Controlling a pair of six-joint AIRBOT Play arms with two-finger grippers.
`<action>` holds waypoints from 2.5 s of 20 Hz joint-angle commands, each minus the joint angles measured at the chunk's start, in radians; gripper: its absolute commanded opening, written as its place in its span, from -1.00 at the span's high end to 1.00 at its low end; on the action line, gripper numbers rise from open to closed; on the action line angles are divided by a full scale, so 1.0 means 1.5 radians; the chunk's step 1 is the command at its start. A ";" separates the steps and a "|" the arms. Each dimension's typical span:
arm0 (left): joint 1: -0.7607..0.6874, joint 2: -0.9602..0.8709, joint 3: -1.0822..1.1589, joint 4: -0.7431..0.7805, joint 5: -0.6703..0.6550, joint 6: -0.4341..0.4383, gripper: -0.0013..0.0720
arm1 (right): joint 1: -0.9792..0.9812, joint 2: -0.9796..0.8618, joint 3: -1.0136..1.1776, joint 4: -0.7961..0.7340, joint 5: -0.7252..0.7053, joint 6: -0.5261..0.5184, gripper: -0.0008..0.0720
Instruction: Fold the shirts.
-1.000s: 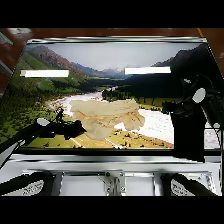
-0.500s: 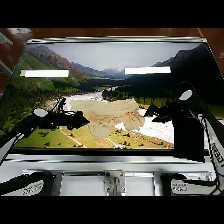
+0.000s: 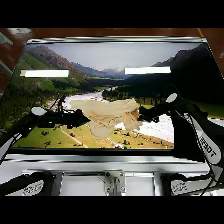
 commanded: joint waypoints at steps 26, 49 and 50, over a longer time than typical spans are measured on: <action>0.141 0.415 0.649 0.480 -0.402 -0.288 0.86 | -0.044 0.708 0.441 -0.381 -0.130 -0.002 0.78; 0.133 0.120 -0.090 0.336 0.209 -0.301 0.86 | -0.043 0.054 0.102 0.057 -0.313 0.078 0.78; 0.132 0.092 -0.090 0.328 0.203 -0.301 0.86 | -0.043 0.042 0.102 0.057 -0.281 0.078 0.78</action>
